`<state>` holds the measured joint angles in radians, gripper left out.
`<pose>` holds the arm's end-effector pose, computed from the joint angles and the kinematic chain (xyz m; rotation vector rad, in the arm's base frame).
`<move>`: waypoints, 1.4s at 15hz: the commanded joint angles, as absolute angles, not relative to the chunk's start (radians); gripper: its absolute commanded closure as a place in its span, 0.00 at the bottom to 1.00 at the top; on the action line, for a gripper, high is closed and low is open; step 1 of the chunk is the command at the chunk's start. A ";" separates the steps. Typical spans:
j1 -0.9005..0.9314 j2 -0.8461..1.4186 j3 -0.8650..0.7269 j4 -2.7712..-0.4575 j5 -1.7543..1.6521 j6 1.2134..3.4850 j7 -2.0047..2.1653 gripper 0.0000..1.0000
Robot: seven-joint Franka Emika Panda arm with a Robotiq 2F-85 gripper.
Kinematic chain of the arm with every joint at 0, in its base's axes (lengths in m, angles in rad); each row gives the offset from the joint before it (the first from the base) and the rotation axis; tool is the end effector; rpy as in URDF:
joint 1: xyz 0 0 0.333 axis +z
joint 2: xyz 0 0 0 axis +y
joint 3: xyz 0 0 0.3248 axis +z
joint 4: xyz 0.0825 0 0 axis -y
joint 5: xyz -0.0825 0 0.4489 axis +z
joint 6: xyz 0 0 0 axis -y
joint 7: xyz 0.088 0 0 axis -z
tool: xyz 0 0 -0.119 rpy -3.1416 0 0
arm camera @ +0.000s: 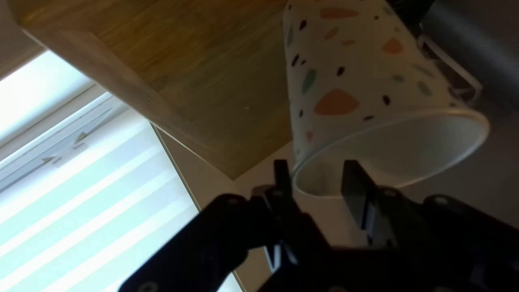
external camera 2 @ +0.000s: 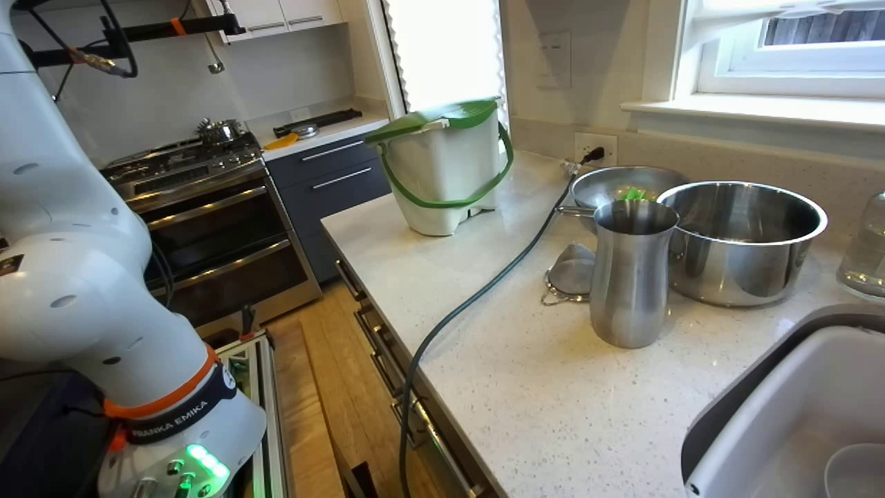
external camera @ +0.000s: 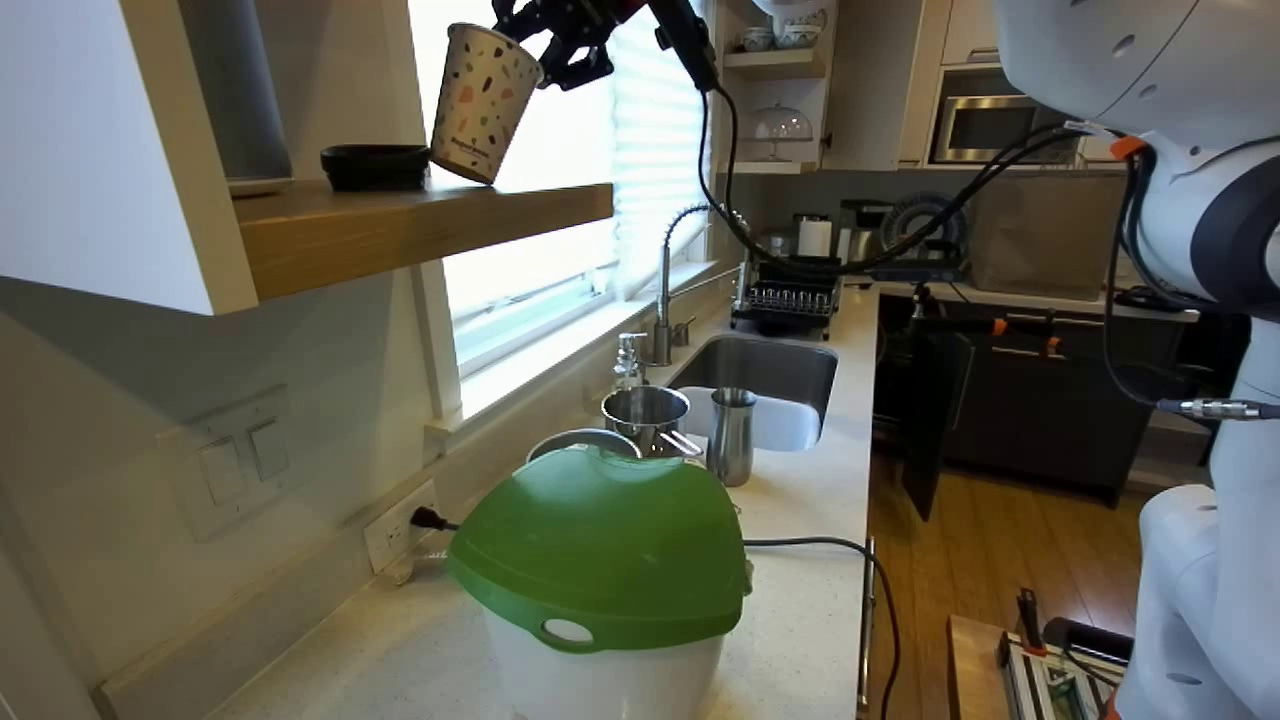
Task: Put the cup on the shelf
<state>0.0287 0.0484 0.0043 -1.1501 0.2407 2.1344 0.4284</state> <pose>0.6329 0.0336 0.8953 -2.3980 0.5129 -1.1307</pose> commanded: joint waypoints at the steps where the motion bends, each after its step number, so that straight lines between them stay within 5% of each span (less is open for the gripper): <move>1: 0.027 0.072 0.006 -1.087 0.250 2.097 0.362 0.93; 3: 0.025 0.074 0.006 -1.074 0.260 2.089 0.324 1.00; 21: -0.008 0.059 -0.017 -1.051 0.264 2.030 0.116 1.00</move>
<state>0.0053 0.0680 -0.0088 -1.0478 0.2467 2.0718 0.1504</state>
